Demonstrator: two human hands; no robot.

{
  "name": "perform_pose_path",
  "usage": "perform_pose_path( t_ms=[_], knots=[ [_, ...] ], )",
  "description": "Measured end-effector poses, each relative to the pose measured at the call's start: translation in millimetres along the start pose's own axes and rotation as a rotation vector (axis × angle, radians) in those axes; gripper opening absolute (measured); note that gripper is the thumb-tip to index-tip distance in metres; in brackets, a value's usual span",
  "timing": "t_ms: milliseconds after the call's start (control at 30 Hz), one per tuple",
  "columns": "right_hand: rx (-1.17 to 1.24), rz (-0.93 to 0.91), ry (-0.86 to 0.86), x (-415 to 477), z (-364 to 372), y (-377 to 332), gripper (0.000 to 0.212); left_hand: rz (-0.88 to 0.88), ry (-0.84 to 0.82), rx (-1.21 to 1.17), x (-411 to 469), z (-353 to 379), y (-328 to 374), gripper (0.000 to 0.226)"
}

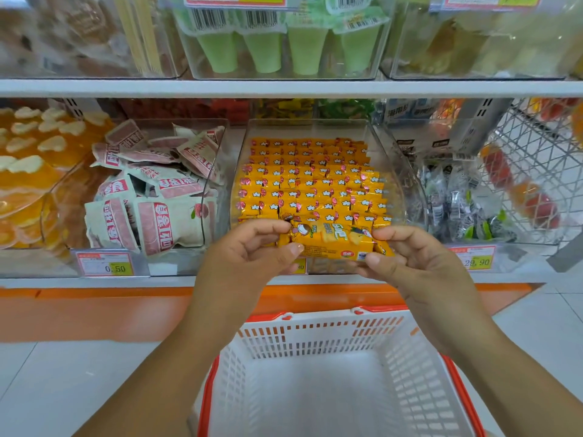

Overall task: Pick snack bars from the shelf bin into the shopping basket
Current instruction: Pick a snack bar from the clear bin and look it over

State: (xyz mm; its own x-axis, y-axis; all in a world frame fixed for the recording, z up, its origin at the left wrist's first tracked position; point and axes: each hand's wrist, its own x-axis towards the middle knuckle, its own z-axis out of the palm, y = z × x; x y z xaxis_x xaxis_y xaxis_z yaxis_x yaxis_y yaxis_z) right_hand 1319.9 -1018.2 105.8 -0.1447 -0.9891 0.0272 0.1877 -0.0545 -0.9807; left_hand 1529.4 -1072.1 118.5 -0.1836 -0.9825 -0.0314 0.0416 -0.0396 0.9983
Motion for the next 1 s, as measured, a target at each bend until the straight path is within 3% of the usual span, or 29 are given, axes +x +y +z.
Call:
perform_pose_path(
  t_ms=[100,333,567,733,867,1000],
  knots=[
    [0.047,0.018,0.008,0.4,1.6,-1.7,0.020,-0.025,-0.007,-0.043,0.7,-1.6,1.3,0.020],
    [0.162,0.079,0.043,4.3,-0.5,-1.6,0.019,-0.069,-0.014,-0.110,1.3,-2.5,-0.9,0.020],
    [0.231,0.146,-0.036,5.6,-5.6,-7.9,0.040,-0.071,-0.143,-0.093,3.4,-10.6,0.7,0.030],
    [0.132,0.104,0.004,5.1,-0.9,-4.9,0.016,-0.043,-0.056,0.012,4.9,-10.5,-3.3,0.029],
    [0.040,0.060,0.034,5.5,-2.8,0.8,0.036,-0.046,-0.038,0.064,4.5,-9.5,-7.3,0.007],
    [0.096,0.052,0.033,5.4,2.3,4.8,0.014,-0.024,-0.046,0.106,2.6,-1.2,-6.7,0.014]
  ],
)
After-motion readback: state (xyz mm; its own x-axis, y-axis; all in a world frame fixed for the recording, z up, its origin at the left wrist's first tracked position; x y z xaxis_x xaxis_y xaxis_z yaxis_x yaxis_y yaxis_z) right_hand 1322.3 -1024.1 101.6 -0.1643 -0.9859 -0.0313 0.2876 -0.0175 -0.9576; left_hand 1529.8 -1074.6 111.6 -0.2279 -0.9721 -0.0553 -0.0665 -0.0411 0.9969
